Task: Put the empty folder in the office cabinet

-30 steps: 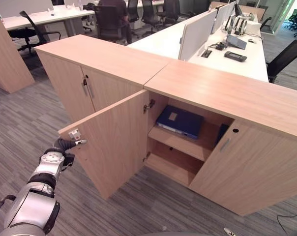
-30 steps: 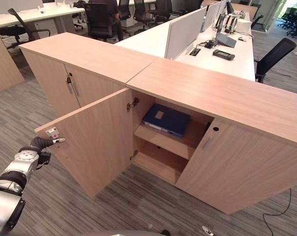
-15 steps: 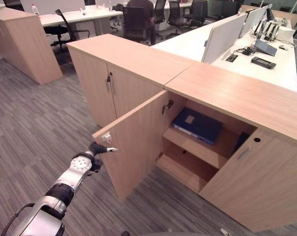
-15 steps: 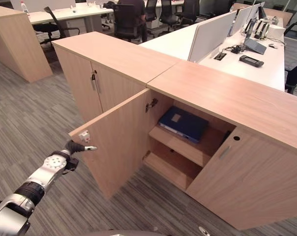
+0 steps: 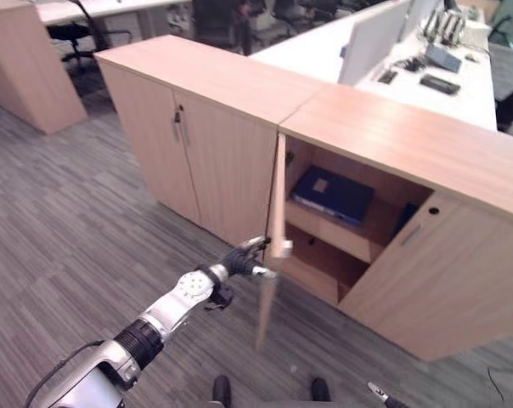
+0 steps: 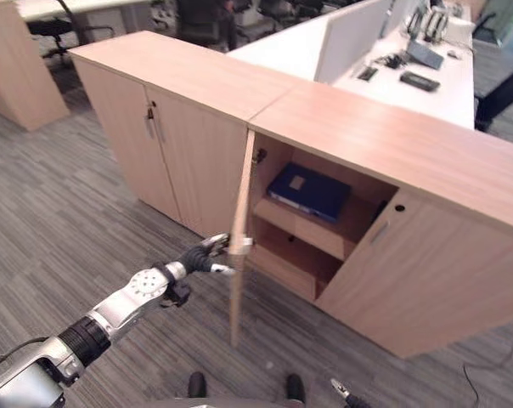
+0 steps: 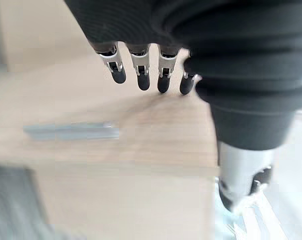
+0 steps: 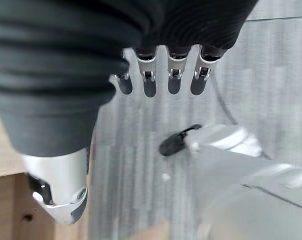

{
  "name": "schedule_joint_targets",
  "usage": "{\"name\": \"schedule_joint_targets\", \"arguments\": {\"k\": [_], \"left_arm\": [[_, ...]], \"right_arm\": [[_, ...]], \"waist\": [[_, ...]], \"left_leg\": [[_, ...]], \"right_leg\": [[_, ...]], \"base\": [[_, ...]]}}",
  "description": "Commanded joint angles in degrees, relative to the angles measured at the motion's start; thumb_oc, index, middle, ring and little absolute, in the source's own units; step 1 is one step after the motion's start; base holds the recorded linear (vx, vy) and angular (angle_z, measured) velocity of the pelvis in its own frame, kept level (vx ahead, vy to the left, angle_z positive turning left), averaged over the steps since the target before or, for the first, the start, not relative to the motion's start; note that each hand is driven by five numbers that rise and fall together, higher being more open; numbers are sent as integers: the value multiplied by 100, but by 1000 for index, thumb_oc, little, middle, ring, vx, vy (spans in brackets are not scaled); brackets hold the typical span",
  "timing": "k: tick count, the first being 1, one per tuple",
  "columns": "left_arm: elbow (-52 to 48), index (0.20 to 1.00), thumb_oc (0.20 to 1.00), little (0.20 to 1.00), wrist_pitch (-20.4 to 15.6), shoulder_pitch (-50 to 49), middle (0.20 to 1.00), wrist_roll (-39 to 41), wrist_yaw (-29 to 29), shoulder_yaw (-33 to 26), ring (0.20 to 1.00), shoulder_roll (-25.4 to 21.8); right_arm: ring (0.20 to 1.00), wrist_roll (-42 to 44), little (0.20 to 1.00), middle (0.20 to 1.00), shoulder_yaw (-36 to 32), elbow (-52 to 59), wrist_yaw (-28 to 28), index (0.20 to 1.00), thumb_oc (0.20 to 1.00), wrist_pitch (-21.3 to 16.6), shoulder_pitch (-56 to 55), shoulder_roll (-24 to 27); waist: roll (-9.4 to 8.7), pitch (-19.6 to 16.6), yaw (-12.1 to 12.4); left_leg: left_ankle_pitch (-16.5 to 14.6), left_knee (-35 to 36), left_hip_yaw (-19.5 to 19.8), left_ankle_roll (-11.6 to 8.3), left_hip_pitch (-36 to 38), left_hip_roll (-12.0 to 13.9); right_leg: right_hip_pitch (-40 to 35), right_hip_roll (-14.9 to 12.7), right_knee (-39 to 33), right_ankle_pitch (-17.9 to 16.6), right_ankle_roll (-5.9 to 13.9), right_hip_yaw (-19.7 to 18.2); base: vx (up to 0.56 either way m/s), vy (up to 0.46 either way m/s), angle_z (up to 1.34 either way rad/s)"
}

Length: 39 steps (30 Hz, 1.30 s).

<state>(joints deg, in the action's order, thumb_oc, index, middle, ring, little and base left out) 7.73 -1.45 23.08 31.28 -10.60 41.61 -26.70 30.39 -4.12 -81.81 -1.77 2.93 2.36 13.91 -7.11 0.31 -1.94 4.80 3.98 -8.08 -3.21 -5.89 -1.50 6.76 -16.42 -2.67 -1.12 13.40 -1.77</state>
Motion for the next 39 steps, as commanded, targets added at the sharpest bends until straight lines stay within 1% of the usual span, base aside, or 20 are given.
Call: {"name": "schedule_joint_targets", "arguments": {"k": [1,3,9,13,15,16,18,20,24,25,26,29,31,32,33,35,36,37,38,39], "left_arm": [[-399,1000,1000,1000,-546,1132,1000,680,-447,-155,1000,949],[-474,1000,1000,1000,-508,1201,1000,714,-552,-26,1000,925],[-343,1000,1000,1000,-560,1280,1000,784,-379,-101,1000,986],[508,1000,1000,1000,-533,1097,1000,255,-245,-224,1000,1016],[1399,1000,1000,1000,-489,864,1000,-179,-94,-402,1000,1076],[1415,1000,1000,1000,-500,865,1000,-185,-95,-403,1000,1087],[1780,1000,1000,1000,-429,594,1000,3,-107,-591,1000,1145],[1750,1000,1000,1000,-379,292,1000,238,-249,-686,1000,1079],[1563,1000,1000,1000,-93,-478,1000,1012,-795,-821,1000,793],[1539,1000,1000,1000,56,-923,1000,1372,-946,-1008,1000,744],[1386,1000,1000,1000,48,-1394,1000,1559,-973,-1258,1000,528],[1395,1000,1000,1000,132,-1725,1000,1683,-984,-1467,1000,479],[1494,1000,1000,1000,165,-1878,1000,1739,-951,-1605,1000,535],[1843,1000,1000,1000,285,-2223,1000,2018,-883,-1926,1000,876],[1904,1000,1000,1000,250,-2304,1000,1982,-852,-1992,1000,928],[1919,1000,1000,1000,140,-2407,1000,1739,-676,-2143,1000,961],[1964,1000,1000,1000,17,-2407,1000,1371,-457,-2273,1000,985],[1963,1000,1000,1000,16,-2409,1000,1363,-453,-2276,1000,990],[1955,1000,1000,1000,-78,-2412,1000,1094,-316,-2352,1000,1000],[2057,1000,1000,1000,-164,-2402,1000,542,-178,-2469,1000,987]], "right_arm": [[1000,100,1000,1000,221,-229,13,1000,1000,-79,217,192],[1000,-27,1000,1000,246,-292,-8,1000,1000,-43,143,169],[1000,-110,1000,1000,281,-328,11,1000,1000,-26,13,153],[1000,-119,1000,1000,285,-319,34,1000,1000,-30,26,142],[1000,-123,1000,1000,285,-325,49,1000,1000,-26,51,103],[1000,-123,1000,1000,288,-324,50,1000,1000,-26,48,107],[1000,-145,1000,1000,297,-304,57,1000,1000,-14,53,80],[1000,-171,1000,1000,281,-296,52,1000,1000,-8,41,66],[1000,-199,1000,1000,182,-326,-52,1000,1000,28,-7,14],[1000,-154,1000,1000,139,-323,-102,1000,1000,40,14,-24],[1000,-120,1000,1000,129,-254,-134,1000,1000,30,144,-61],[1000,-80,1000,1000,126,-218,-142,1000,1000,20,184,-90],[1000,-64,1000,1000,119,-218,-145,1000,1000,17,186,-109],[1000,-9,1000,1000,111,-196,-133,1000,1000,12,150,-125],[1000,6,1000,1000,104,-177,-110,1000,1000,2,151,-122],[1000,83,1000,1000,96,-169,-41,1000,1000,-23,136,-98],[1000,112,1000,1000,90,-147,-9,1000,1000,-49,115,-74],[1000,112,1000,1000,94,-145,-8,1000,1000,-49,114,-72],[1000,121,1000,1000,85,-142,34,1000,1000,-74,114,-53],[1000,129,1000,1000,79,-145,75,1000,1000,-114,92,-19]], "waist": [[322,-149,-241],[322,-150,-268],[321,-171,-303],[331,-181,-315],[334,-188,-306],[338,-190,-307],[348,-178,-296],[368,-166,-279],[408,-140,-230],[432,-99,-185],[457,2,-60],[463,12,0],[460,3,21],[486,-28,67],[506,-32,77],[557,-49,59],[574,-66,51],[580,-63,44],[584,-66,35],[596,-75,9]], "left_leg": [[-983,99,241,298,632,12],[-988,102,228,297,629,18],[-996,102,222,294,638,17],[-1009,102,196,298,653,23],[-1007,102,170,300,675,27],[-1008,102,169,299,676,28],[-1004,100,158,299,682,25],[-1002,102,149,297,684,27],[-998,99,143,305,658,15],[-992,95,126,309,653,28],[-963,72,55,297,600,115],[-955,65,-11,286,598,153],[-948,70,-42,271,607,170],[-939,89,-83,199,677,246],[-929,93,-82,161,697,292],[-901,102,-56,44,740,457],[-878,102,-43,-33,765,576],[-879,102,-39,-38,769,582],[-862,102,-26,-78,780,648],[-815,102,-31,-170,805,794]], "right_leg": [[-13,242,-233,-697,160,164],[-14,260,-233,-686,160,152],[-29,263,-233,-678,160,163],[-19,275,-233,-658,160,136],[-17,284,-233,-649,153,131],[-19,285,-233,-648,153,131],[-13,289,-233,-656,141,130],[-4,294,-233,-655,130,134],[20,308,-233,-632,116,126],[43,339,-233,-642,100,152],[144,445,-233,-666,82,455],[185,514,-233,-627,48,648],[186,554,-233,-595,21,687],[149,667,-233,-481,-73,768],[133,711,-233,-436,-106,801],[37,847,-233,-280,-200,839],[-27,943,-233,-181,-264,864],[-34,948,-233,-178,-268,870],[-61,999,-233,-136,-299,868],[-116,1116,-233,-53,-364,854]], "base": [[-16,-1,-62],[-11,-1,-77],[-3,1,-9],[-11,1,-4],[1,-1,-3],[1,-4,-8],[-1,-1,-4],[0,0,0],[0,0,0],[-39,-65,0],[-39,-68,-2],[-9,-57,-29],[41,-66,12],[75,-118,0],[125,-222,-4],[105,-204,-7],[66,-136,-2],[64,-160,8],[61,-180,4],[91,-250,2]]}}
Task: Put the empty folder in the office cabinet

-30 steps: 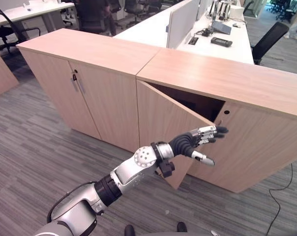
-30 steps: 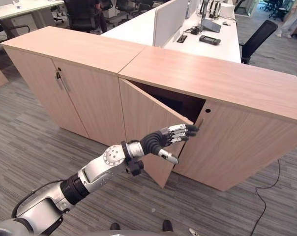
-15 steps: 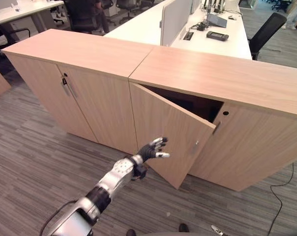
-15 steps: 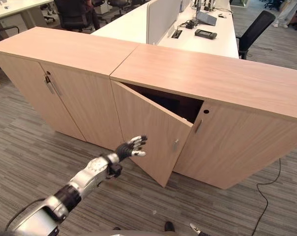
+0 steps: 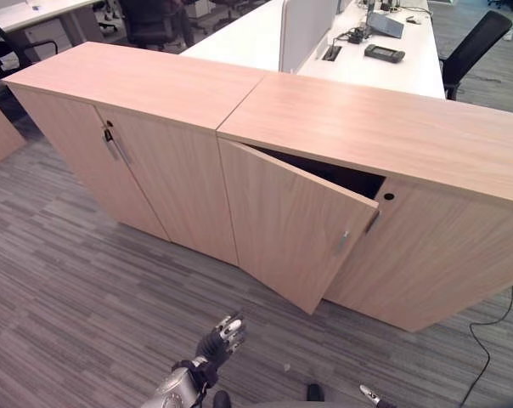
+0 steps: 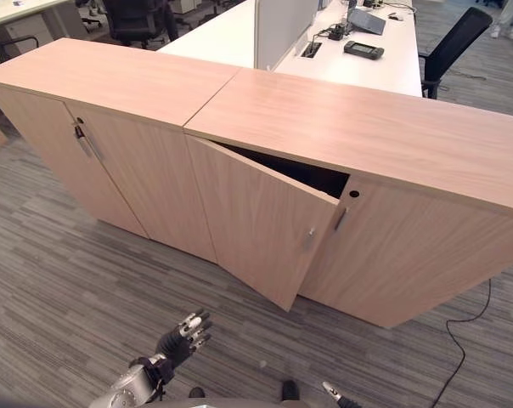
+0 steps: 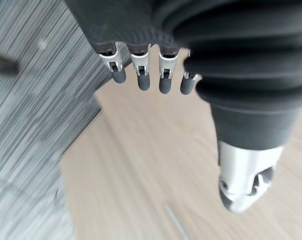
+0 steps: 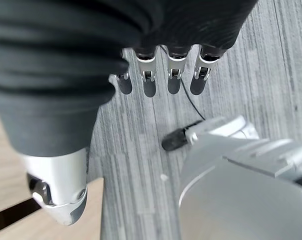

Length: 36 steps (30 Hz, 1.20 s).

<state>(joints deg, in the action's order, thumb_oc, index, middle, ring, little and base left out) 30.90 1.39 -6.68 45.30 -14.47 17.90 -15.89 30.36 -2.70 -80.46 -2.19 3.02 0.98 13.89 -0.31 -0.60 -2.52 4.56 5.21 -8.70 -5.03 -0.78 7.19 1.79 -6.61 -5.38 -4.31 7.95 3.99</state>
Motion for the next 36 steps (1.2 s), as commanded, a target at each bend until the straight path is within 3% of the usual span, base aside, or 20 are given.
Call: {"name": "schedule_joint_targets", "arguments": {"k": [1,4,5,7,8,11,12,13,14,18,20,25,36], "left_arm": [[-87,1000,1000,1000,-445,601,1000,-1095,274,-143,1000,-73],[703,1000,1000,1000,-470,716,1000,-1513,530,-333,1000,63],[1419,1000,1000,1000,-503,855,1000,-1862,898,-512,1000,145],[1728,1000,1000,1000,-564,907,1000,-2037,1096,-622,1000,163],[1760,1000,1000,1000,-685,936,1000,-2185,1329,-645,1000,161],[1945,1000,1000,1000,-752,962,1000,-2261,1532,-729,1000,179],[2019,1000,1000,1000,-771,972,1000,-2188,1526,-762,1000,200],[2204,1000,1000,1000,-812,951,1000,-2037,1504,-850,1000,226],[2430,1000,1000,1000,-803,945,1000,-1967,1426,-914,1000,295],[3407,1000,1000,1000,-767,965,1000,-2006,1269,-1026,1000,418],[4238,1000,1000,1000,-653,1000,1000,-2532,1154,-1065,1000,434],[4718,1000,1000,1000,-565,760,1000,-3162,1144,-1136,1000,497],[4564,1000,1000,1000,-610,817,1000,-3747,1129,-802,1000,399]], "right_arm": [[1000,124,1000,1000,-48,-277,120,1000,1000,-136,214,4],[1000,93,1000,1000,28,-263,139,1000,1000,-178,158,68],[1000,97,1000,1000,43,-272,201,1000,1000,-212,104,82],[1000,149,1000,1000,62,-282,270,1000,1000,-241,96,91],[1000,165,1000,1000,91,-259,343,1000,1000,-265,117,145],[1000,154,1000,1000,101,-200,437,1000,1000,-338,164,186],[1000,138,1000,1000,120,-180,464,1000,1000,-371,178,225],[1000,161,1000,1000,162,-121,469,1000,1000,-403,231,245],[1000,160,1000,1000,168,-126,458,1000,1000,-423,251,226],[1000,208,1000,1000,143,-104,406,1000,1000,-437,230,219],[1000,193,1000,1000,133,-115,262,1000,1000,-380,217,183],[1000,143,1000,1000,71,-222,172,1000,1000,-312,215,56],[1000,-281,1000,1000,359,-178,132,1000,1000,-277,248,74]], "waist": [[-77,4,49],[-55,-26,-26],[-125,-5,-66],[-224,87,-45],[-265,221,101],[-404,354,264],[-395,419,331],[-368,526,402],[-314,499,396],[-177,362,327],[-1,160,189],[133,11,160],[103,-65,186]], "left_leg": [[-760,-21,0,-47,328,25],[-641,-81,-86,-231,452,398],[-641,-442,-147,-290,457,713],[-762,-947,-93,-220,356,819],[-808,-1404,380,-98,155,704],[-1036,-1849,1386,95,-565,-124],[-1001,-1787,1601,131,-755,-444],[-1056,-1890,2057,185,-868,-959],[-1025,-1712,2170,171,-771,-1021],[-979,-1217,2119,178,-384,-939],[-804,-496,2092,258,-47,-977],[-711,-98,1850,386,230,-1028],[-790,-21,1760,477,366,-998]], "right_leg": [[334,202,38,313,140,275],[156,505,38,470,-35,201],[-13,711,65,556,-195,82],[-130,784,107,580,-287,-9],[-235,819,130,593,-339,-109],[-282,731,92,555,-343,-192],[-263,759,79,523,-348,-257],[-277,777,95,484,-351,-465],[-312,809,93,460,-325,-542],[-341,745,91,475,-298,-547],[-220,616,174,495,-284,-571],[-244,571,135,498,-222,-685],[-331,540,90,459,-171,-800]], "base": [[98,-250,-5],[136,-307,-12],[151,-362,-30],[98,-300,-33],[21,-207,-37],[-32,-87,-38],[-50,54,3],[-25,102,9],[18,127,-28],[36,140,-75],[45,227,-3],[53,140,-13],[24,28,-10]]}}
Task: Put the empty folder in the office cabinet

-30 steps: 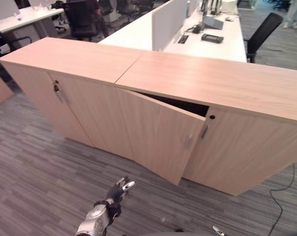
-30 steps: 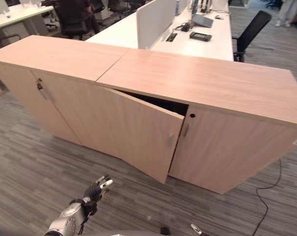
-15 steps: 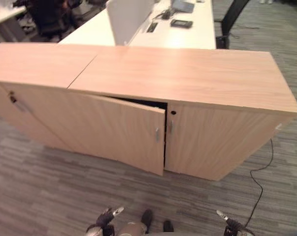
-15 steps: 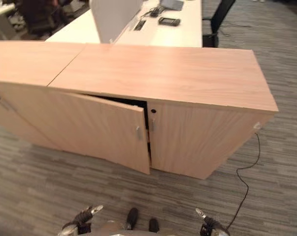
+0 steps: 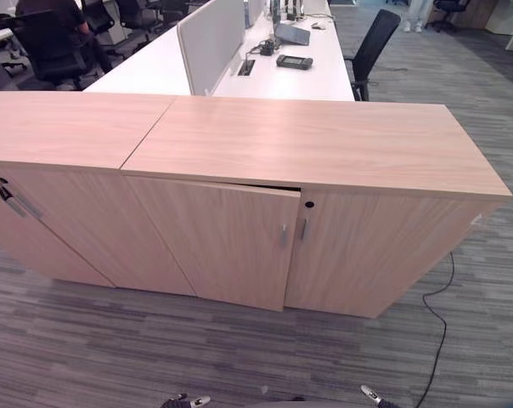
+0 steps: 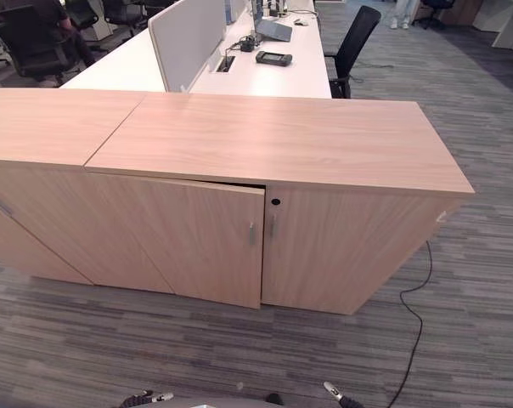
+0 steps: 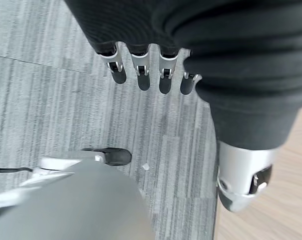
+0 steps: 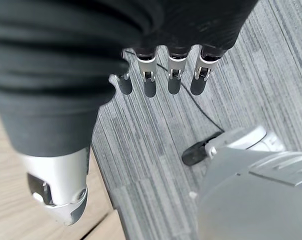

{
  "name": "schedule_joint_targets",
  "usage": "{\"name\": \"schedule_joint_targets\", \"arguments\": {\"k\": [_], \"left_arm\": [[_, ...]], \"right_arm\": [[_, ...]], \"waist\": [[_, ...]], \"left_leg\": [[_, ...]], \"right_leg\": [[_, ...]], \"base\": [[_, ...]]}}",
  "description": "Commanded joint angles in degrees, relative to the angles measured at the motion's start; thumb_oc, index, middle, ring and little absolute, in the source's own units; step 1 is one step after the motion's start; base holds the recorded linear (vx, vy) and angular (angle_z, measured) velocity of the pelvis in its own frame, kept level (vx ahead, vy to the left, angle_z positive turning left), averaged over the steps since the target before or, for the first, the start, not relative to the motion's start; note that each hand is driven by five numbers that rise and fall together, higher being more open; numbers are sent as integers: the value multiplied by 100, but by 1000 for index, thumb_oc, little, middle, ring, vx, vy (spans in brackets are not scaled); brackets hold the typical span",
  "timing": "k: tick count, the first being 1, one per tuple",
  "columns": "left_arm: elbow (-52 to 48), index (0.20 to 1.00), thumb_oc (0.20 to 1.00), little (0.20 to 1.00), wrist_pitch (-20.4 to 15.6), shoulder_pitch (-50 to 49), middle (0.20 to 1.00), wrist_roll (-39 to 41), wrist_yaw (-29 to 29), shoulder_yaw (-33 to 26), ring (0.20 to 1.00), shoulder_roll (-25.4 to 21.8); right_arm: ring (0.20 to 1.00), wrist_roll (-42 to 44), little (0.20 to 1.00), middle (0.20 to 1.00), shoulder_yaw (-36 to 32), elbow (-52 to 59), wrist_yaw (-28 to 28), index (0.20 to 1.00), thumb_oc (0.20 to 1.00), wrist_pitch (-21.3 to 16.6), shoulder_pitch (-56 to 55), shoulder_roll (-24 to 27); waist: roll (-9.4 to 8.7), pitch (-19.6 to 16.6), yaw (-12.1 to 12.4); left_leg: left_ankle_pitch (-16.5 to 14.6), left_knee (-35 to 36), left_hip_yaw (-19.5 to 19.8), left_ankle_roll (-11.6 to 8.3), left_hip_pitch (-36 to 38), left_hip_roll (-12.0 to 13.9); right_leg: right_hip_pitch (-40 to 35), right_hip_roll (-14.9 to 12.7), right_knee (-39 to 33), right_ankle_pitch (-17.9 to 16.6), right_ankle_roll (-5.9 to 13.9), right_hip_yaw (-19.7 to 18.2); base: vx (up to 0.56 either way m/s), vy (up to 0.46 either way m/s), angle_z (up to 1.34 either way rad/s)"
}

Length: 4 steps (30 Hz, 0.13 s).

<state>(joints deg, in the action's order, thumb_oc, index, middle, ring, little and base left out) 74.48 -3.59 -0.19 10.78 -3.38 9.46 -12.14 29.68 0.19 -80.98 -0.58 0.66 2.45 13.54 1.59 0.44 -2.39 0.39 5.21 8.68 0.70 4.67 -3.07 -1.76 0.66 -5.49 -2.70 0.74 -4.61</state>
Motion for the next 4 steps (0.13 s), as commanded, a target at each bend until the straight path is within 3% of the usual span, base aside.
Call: {"name": "schedule_joint_targets", "arguments": {"k": [1,4], "left_arm": [[227,1000,1000,1000,-99,165,1000,-379,55,75,1000,37],[252,1000,1000,1000,-92,154,1000,-356,25,60,1000,56]], "right_arm": [[1000,-224,1000,1000,73,-150,-17,1000,1000,-51,77,96],[1000,-237,1000,1000,75,-155,-24,1000,1000,-54,65,92]], "waist": [[-96,-209,174],[-91,-226,170]], "left_leg": [[-407,-21,4,-92,-151,36],[-425,-21,-17,-95,-128,48]], "right_leg": [[-10,-185,74,304,559,66],[-36,-188,58,317,561,72]], "base": [[0,0,0],[0,0,0]]}}
